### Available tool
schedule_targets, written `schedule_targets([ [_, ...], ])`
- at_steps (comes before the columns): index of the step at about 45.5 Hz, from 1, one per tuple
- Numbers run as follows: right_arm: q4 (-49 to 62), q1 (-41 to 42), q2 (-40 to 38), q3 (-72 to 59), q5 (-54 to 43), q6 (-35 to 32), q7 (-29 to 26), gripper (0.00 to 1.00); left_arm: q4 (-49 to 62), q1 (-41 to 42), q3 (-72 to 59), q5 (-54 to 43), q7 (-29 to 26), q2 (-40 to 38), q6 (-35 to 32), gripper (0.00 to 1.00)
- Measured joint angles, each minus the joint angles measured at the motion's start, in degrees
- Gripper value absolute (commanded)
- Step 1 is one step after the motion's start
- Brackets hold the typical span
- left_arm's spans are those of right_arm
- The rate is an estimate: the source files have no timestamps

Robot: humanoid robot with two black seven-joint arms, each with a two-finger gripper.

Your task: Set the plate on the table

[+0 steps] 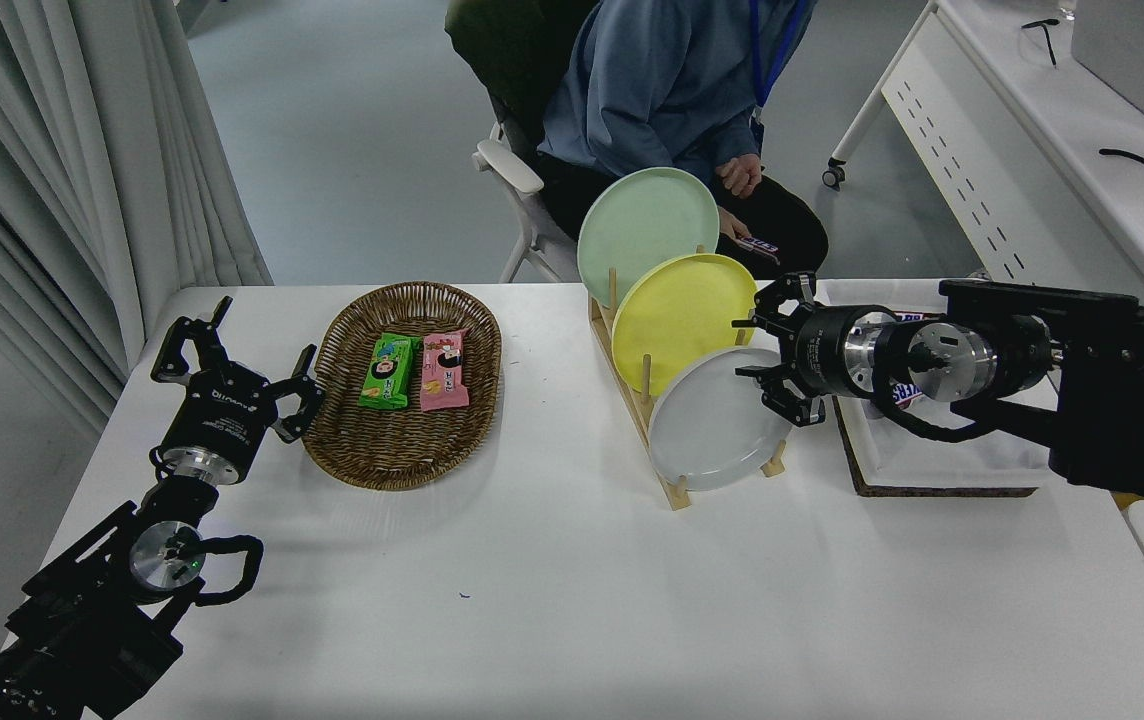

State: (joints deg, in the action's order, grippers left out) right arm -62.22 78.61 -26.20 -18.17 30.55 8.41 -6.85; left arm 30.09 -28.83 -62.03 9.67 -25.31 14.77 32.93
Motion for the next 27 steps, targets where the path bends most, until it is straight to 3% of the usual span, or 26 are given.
schedule_targets([
  [27,0.97,-0.16,0.25,1.1,-0.11,0.27,-0.08,0.42,0.0,0.0,0.0,0.0,0.0,0.0,0.0,1.0],
])
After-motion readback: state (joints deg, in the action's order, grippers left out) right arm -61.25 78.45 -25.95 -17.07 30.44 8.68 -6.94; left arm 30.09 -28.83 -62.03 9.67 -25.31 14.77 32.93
